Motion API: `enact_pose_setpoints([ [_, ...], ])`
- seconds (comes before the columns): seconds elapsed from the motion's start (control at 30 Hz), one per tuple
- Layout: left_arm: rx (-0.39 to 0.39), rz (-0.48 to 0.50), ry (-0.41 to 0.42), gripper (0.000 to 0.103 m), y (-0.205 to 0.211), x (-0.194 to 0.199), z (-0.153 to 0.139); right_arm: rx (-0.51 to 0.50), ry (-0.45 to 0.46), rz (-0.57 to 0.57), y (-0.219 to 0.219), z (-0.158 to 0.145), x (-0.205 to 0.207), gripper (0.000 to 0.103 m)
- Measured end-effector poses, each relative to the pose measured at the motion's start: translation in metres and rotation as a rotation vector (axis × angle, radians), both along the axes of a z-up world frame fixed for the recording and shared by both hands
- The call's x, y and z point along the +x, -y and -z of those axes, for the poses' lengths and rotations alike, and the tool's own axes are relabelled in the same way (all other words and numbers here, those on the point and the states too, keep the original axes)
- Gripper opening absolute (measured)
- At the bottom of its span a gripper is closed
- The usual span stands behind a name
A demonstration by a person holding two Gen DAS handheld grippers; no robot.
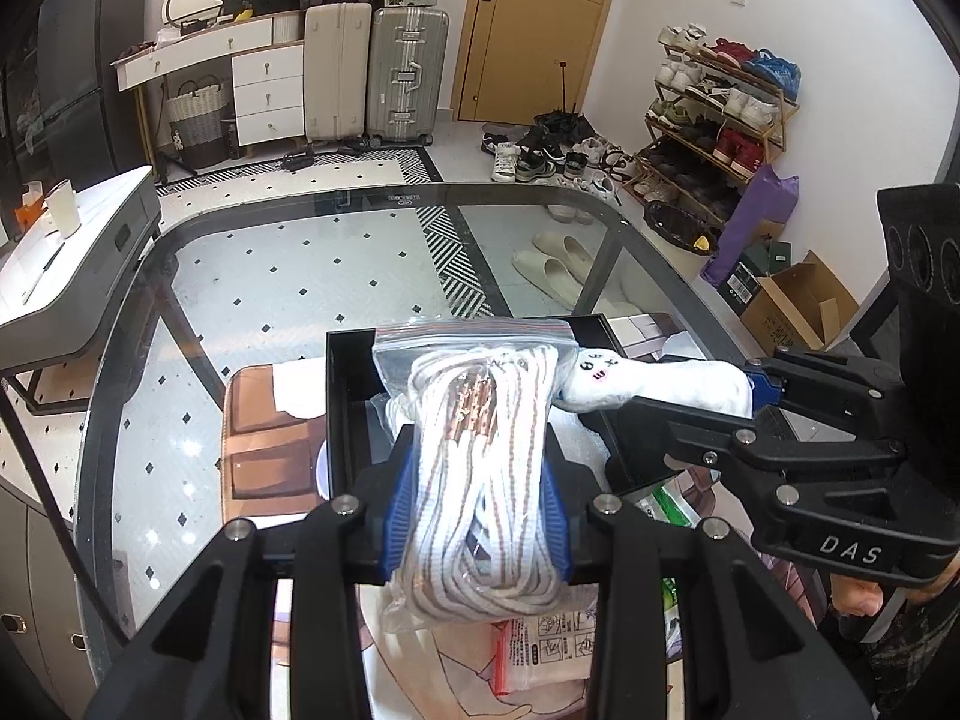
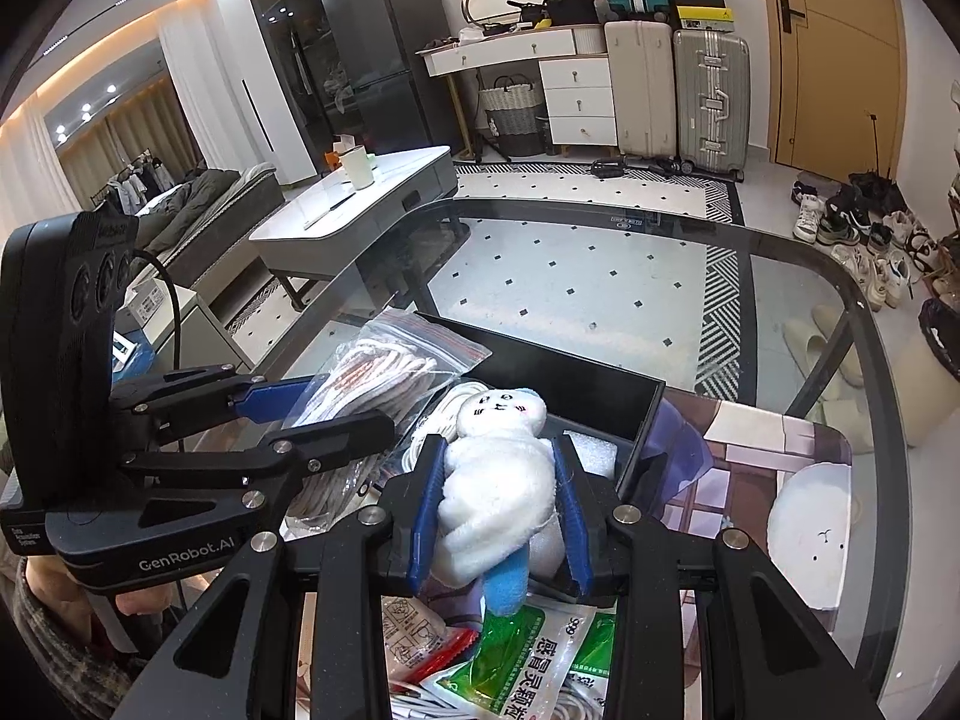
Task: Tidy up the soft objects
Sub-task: 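Carry the plush toy with right tool while left tool carries the rope bag over the box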
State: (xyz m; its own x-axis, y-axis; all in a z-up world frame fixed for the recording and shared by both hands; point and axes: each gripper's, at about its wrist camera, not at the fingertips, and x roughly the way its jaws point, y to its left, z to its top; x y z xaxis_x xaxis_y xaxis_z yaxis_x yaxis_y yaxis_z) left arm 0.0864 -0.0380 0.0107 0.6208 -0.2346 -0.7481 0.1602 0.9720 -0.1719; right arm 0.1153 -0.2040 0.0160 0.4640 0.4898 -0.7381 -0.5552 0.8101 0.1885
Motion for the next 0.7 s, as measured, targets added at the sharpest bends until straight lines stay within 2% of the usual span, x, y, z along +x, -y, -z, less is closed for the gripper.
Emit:
enact_pose_setpoints([
  [0.7, -0.018, -0.023, -0.023, 0.035, -0.007, 0.024, 0.005, -0.013, 0.003, 0.01, -0.007, 0.003, 0.019, 0.035],
])
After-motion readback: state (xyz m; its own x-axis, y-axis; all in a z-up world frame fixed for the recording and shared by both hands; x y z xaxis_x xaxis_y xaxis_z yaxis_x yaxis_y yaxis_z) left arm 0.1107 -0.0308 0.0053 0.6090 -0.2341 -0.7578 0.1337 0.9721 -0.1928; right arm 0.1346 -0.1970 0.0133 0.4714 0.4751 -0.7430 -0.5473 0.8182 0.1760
